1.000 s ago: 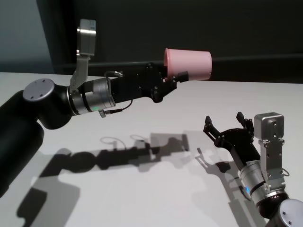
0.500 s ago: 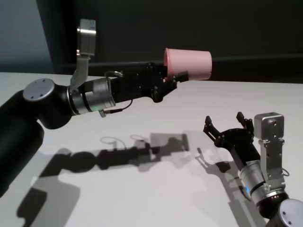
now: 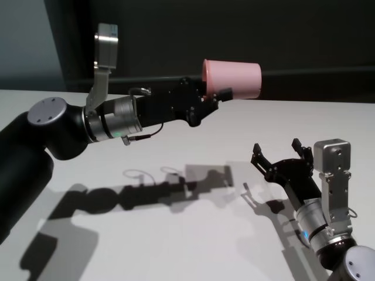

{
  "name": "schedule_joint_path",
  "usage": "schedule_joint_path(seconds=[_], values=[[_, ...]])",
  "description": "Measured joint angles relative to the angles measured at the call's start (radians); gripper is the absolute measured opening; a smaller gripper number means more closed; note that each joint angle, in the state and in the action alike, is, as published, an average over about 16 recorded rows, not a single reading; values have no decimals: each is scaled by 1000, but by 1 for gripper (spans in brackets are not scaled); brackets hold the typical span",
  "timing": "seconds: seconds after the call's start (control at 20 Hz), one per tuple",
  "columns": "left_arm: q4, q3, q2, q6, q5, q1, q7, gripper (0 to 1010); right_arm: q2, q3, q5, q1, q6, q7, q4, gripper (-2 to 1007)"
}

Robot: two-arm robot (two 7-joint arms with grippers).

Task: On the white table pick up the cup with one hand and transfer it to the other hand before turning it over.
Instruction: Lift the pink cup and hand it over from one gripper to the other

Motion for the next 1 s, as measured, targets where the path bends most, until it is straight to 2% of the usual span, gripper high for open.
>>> schedule_joint_path(seconds=[0.2, 0.4, 0.65, 1.0], values=[[0, 0, 0, 0, 0, 0, 0, 47, -9, 13, 20, -3, 1, 13, 0, 1002], [0, 0, 0, 1, 0, 0, 0, 47, -21, 40, 56, -11, 3, 34, -4, 1002], [0, 0, -1, 1, 0, 0, 0, 47, -39, 90, 121, -24, 8, 72, -11, 1002], [0, 0, -1, 1, 0, 0, 0, 47, -66, 164, 242, -32, 20, 136, -15, 1002]])
